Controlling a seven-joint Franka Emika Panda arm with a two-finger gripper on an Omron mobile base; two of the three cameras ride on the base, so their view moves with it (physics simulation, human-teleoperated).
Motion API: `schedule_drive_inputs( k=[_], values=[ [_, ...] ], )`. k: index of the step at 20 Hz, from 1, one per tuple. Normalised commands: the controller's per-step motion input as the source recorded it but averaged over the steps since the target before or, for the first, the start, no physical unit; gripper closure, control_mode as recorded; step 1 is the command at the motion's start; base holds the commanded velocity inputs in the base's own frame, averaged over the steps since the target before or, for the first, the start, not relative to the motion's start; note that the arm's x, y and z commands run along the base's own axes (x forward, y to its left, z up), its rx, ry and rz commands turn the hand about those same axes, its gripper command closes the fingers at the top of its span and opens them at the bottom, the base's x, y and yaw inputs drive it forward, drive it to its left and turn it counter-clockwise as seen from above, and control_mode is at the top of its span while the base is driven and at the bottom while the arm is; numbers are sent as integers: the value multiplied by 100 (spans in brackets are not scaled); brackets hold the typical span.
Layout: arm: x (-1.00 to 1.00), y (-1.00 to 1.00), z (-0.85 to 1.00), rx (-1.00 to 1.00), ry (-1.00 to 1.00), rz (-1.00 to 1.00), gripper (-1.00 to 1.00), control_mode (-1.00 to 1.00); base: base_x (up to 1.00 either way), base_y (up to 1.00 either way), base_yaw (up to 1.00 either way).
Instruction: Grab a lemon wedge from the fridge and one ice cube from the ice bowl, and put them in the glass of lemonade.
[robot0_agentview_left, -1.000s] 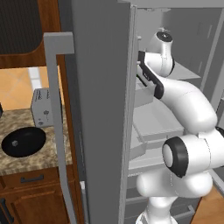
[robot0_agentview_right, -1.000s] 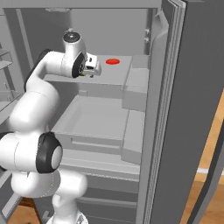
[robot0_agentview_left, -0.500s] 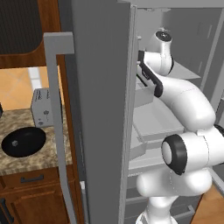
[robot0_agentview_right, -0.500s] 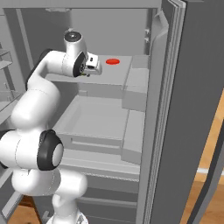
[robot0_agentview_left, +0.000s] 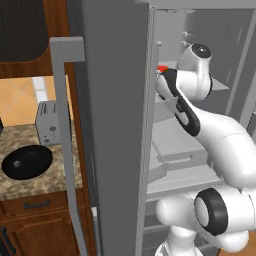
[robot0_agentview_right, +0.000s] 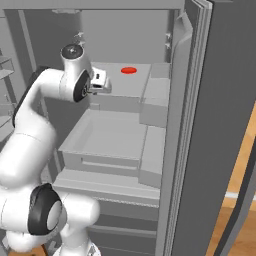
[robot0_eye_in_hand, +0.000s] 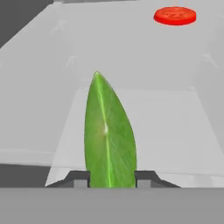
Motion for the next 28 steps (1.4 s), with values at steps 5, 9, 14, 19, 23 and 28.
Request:
schedule_drive_inputs(
  k=[5, 9, 14, 19, 23, 28],
  values=[
    [-100, -8, 15, 0, -35, 0, 100, -100, 0, 0, 0],
    [-100, -9, 43, 0, -6, -1, 100, -100, 0, 0, 0],
    [-88, -3, 47, 0, 10, -3, 100, -100, 0, 0, 0],
    [-52, 0, 32, 0, 5, -3, 100, -100, 0, 0, 0],
    [-8, 0, 0, 0, 0, 0, 100, -100, 0, 0, 0],
    [0, 0, 0, 0, 0, 0, 100, 100, -89, -12, 0]
  ],
)
